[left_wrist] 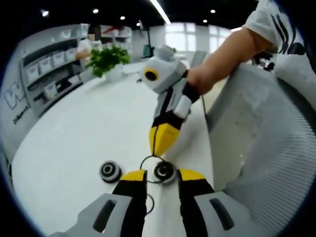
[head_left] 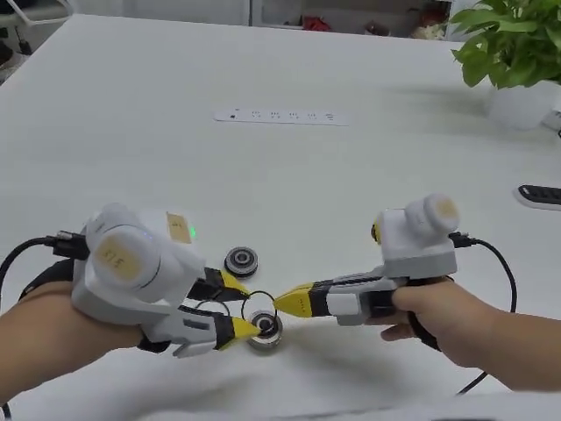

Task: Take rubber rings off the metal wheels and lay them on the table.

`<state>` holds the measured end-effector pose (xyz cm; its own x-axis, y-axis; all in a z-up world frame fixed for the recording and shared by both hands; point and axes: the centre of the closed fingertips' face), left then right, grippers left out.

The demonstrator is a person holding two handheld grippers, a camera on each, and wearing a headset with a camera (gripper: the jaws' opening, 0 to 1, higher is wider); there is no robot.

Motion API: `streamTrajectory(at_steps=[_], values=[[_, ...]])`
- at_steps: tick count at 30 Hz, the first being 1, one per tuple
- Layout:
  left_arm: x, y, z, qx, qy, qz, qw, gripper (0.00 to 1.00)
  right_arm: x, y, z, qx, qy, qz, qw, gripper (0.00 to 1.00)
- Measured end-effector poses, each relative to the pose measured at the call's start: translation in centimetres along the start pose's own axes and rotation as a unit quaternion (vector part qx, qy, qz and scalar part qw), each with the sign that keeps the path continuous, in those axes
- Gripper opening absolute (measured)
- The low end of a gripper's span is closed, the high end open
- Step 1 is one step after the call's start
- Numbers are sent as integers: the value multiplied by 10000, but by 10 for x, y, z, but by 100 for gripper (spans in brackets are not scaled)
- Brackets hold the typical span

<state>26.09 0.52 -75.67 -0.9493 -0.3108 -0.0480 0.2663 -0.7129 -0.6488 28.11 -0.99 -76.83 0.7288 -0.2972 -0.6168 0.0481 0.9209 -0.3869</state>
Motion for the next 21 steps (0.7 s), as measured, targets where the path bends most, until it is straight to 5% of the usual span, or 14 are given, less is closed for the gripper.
streamTrajectory(at_steps=[21], values=[[-14,-41,-3,271,-287,379,9985,32,-19,1,27,175,-153,232,9995,0]])
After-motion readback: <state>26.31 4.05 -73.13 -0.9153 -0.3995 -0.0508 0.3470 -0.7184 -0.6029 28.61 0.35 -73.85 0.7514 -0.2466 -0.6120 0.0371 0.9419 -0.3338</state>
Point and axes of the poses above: the centre of the closed fingertips' face, and the gripper's own axes: y roughly forward along the fingers, x roughly to its right, z roughly out of its top, and after that the axes turned 3 degrees about -x, right-handed
